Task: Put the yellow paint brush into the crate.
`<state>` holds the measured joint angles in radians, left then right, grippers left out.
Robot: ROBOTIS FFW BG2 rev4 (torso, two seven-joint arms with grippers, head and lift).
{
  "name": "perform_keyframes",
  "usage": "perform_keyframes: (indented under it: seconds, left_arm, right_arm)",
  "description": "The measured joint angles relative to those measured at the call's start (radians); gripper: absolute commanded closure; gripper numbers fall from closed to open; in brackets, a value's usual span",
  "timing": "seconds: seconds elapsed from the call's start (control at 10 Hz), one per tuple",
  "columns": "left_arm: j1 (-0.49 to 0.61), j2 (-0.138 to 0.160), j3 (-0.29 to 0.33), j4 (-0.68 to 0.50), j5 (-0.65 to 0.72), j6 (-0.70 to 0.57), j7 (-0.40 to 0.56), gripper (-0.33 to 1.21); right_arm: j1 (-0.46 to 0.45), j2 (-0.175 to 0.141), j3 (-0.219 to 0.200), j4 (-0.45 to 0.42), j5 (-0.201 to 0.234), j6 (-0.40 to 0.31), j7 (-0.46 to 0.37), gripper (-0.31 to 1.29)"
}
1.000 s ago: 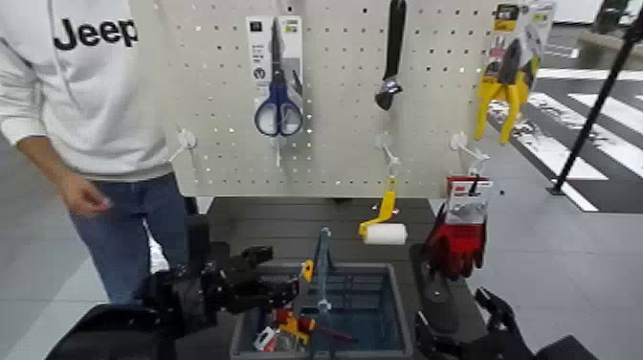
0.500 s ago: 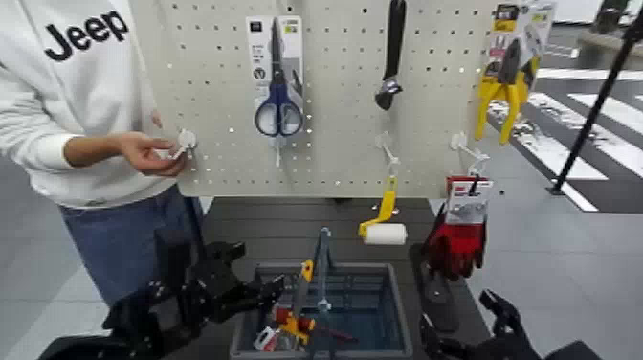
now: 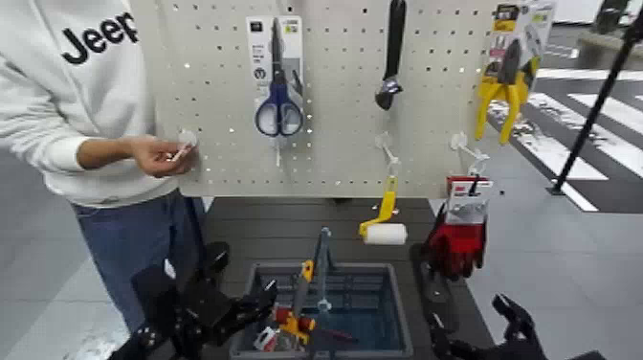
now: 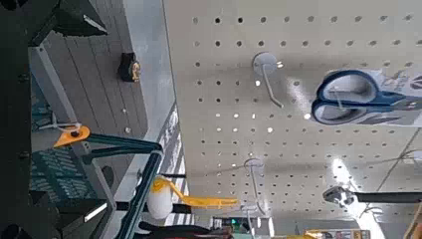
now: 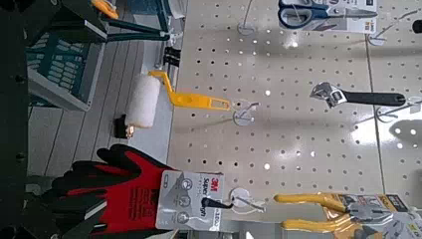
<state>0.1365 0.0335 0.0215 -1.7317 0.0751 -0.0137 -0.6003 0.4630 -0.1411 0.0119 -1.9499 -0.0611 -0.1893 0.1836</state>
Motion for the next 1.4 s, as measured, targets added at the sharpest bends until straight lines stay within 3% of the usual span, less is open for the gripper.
perform_keyframes:
  seconds: [0.5,0.9,1.4]
  left_arm:
    - [0.128,-0.013,-0.069,0.001,0.052,-0.167,0.171,0.12]
    - [0.182,-0.031,-0.079,-0.003,0.051,-0.220,0.216,0.12]
    - [0.188,-0.034,-0.084,-0.002,0.046,-0.241,0.218,0.12]
  right_arm:
    - [0.016,-0.002,-0.009,-0.020,0.013,0.006,-0.008,0.14]
    - [0.026,-0.004,-0.018,-0.031,0.023,0.003,-0.009,0.14]
    - [0.029,-0.003,-0.022,-0.035,0.025,0.001,-0.015,0.14]
